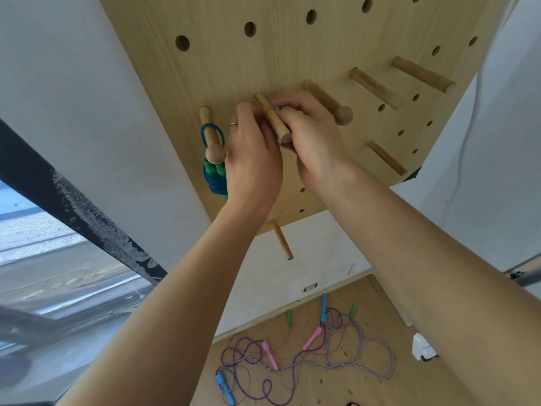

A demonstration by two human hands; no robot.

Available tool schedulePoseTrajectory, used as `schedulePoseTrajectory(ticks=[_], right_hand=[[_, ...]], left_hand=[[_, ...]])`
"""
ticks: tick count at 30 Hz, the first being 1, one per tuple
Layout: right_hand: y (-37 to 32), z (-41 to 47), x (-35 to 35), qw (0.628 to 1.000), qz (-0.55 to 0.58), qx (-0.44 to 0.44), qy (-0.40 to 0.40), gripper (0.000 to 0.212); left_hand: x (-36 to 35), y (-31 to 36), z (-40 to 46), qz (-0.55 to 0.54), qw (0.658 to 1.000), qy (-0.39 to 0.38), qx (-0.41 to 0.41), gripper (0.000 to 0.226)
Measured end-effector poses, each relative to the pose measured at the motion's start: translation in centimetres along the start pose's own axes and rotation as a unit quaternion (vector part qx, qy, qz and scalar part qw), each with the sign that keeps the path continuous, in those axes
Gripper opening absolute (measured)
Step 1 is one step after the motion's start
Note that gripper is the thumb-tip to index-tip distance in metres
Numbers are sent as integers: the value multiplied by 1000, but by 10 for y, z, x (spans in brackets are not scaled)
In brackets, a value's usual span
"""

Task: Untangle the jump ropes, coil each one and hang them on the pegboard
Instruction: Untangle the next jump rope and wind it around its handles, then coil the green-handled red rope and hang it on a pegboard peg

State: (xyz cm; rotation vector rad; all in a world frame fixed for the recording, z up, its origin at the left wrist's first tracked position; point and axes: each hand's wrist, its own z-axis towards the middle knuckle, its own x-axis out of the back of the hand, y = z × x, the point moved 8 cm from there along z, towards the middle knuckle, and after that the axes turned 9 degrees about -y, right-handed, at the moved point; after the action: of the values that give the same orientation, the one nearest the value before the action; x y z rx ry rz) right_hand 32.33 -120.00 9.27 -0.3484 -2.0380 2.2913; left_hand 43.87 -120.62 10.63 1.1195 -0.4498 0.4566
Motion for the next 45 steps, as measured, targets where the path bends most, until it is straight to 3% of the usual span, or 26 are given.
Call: schedulePoseTrajectory(ticks=[4,9,12,15,21,26,32,35,39,42,45], right_hand=[[-11,-17,3,993,-88,71,37,19],[-8,-51,0,973,-161,157,49,29],[-7,-73,4,957,-171,220,85,32],[10,-85,16,960,-147,207,116,28],[84,-112,34,972,-142,116,145,16],[197,-138,40,975,-196,-29,96,16],[391,-186,51,936,-260,-237,-13,23],[489,-207,55,904,-288,-310,-62,25],[619,-232,58,857,-317,-389,-118,29],[728,-250,56,811,-340,-441,-178,40],[836,-274,54,758,-374,-471,-252,42]], left_hand=[[1,2,-5,7,999,-5,-31,11],[-6,2,-33,92,988,-24,-121,25],[-10,-11,-52,85,989,-45,-115,40],[-13,-20,-73,105,982,-59,-145,46],[-36,-60,-116,172,949,-124,-231,31],[-78,-140,-165,205,931,-236,-187,26],[-151,-290,-242,251,891,-370,-74,37],[-199,-379,-287,223,870,-439,0,35],[-268,-491,-363,188,811,-551,56,30],[-317,-568,-413,213,778,-585,80,34],[-362,-633,-451,218,773,-589,90,39]])
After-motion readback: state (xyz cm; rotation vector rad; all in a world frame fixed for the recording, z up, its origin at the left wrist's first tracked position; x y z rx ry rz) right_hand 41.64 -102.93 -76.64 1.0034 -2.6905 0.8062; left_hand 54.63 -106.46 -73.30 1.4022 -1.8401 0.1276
